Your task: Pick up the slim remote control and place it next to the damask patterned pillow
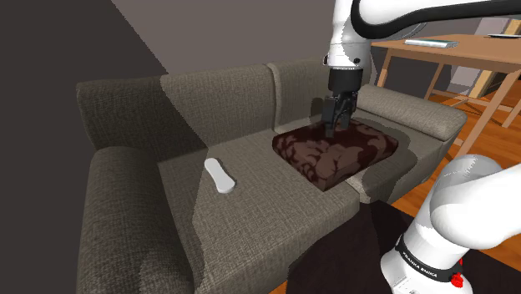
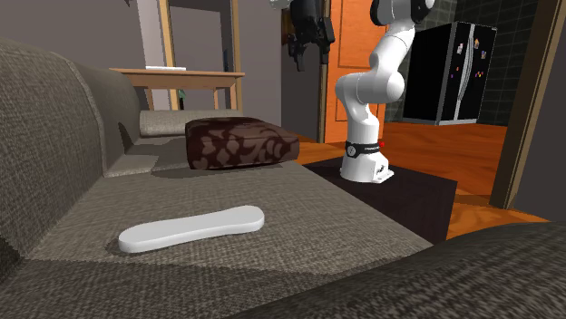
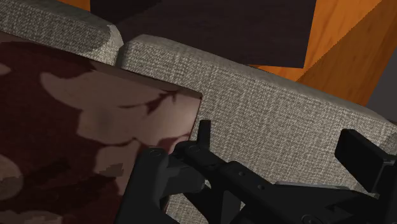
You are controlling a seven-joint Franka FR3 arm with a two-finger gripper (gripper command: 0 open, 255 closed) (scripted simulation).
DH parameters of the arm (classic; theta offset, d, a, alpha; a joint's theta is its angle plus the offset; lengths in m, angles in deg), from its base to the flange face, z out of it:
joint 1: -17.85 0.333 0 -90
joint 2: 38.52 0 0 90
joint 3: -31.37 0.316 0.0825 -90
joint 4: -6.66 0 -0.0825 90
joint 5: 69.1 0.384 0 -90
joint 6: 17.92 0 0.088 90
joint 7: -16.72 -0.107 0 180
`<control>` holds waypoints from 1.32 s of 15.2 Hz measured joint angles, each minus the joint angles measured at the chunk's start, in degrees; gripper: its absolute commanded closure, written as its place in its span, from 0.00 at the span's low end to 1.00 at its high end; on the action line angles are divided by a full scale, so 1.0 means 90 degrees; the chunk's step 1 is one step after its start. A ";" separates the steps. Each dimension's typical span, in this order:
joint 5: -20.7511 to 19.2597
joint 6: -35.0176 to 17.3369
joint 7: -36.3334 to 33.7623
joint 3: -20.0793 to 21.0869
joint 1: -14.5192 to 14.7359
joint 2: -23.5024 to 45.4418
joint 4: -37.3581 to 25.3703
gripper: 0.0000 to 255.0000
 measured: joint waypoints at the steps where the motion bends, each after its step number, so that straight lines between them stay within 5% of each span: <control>1: 0.0000 0.0000 0.0000 0.0000 0.0000 0.0000 0.0000 0.00; 12: 0.0232 -0.1934 -0.0817 0.0725 0.0109 0.2079 -0.0439 0.00; 20: -0.0012 -0.3144 -0.1571 0.1150 0.0144 0.3902 -0.1263 0.00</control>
